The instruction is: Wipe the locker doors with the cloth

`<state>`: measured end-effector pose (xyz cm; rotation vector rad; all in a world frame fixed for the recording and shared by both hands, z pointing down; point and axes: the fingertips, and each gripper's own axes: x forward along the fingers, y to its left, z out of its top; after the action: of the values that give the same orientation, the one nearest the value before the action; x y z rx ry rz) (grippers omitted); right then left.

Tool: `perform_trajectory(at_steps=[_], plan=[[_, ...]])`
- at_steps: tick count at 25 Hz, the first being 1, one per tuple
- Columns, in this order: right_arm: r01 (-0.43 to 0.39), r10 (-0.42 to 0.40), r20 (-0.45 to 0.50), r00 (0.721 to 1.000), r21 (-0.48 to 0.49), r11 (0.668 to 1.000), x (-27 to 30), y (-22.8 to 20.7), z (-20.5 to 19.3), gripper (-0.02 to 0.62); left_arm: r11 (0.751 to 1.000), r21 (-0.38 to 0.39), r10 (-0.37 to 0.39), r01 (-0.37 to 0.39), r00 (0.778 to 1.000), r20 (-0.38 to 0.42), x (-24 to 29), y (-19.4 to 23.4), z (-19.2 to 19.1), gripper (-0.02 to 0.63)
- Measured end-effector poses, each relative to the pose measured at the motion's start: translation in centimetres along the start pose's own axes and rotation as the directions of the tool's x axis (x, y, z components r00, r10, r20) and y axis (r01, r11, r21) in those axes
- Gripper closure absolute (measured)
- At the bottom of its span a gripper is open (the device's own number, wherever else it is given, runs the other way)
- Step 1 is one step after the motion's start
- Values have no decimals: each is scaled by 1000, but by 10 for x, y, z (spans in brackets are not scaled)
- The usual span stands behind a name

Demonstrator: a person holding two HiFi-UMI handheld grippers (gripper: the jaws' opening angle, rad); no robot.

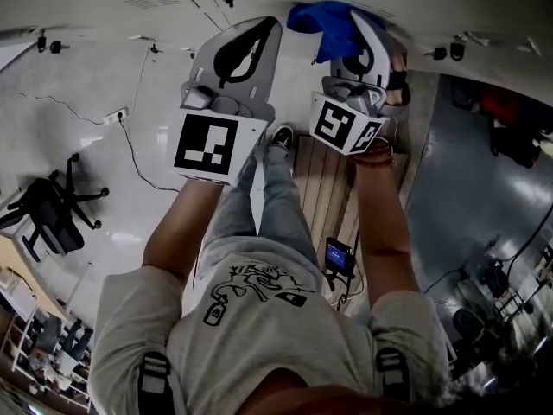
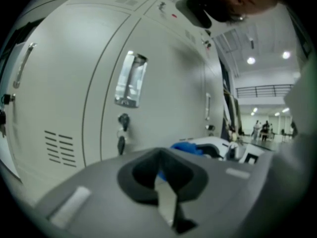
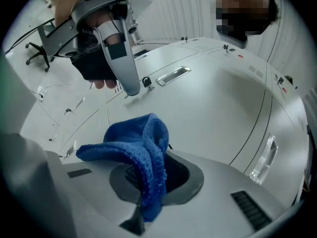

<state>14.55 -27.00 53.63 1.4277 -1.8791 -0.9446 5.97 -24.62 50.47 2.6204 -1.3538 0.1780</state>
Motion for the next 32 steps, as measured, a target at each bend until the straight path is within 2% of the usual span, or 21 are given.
perform_trajectory(at_steps=[5, 11, 17, 22, 28, 32], plan=[[-26, 23, -55, 998, -50, 998, -8, -16, -19, 566, 1000, 21, -21, 21, 1000, 8, 3, -18, 8, 604], [-37, 31, -123, 992, -41, 999, -14, -58, -9, 566, 997, 69, -38, 33, 997, 72, -9, -36, 65, 604], [32, -40, -105, 994, -69, 997, -28, -119, 46, 566, 995, 98, -43, 29, 988, 146, -46, -38, 135, 604], [138, -143, -42, 989, -108, 985, -39, -193, 101, 566, 993, 116, -48, 24, 977, 209, -67, -38, 188, 604], [304, -297, 73, 952, -123, 945, -48, -293, 165, 566, 988, 152, -55, 10, 954, 293, -85, -36, 248, 604], [359, -350, 99, 931, -86, 930, -52, -317, 181, 566, 984, 176, -52, -4, 948, 313, -93, -33, 267, 604]])
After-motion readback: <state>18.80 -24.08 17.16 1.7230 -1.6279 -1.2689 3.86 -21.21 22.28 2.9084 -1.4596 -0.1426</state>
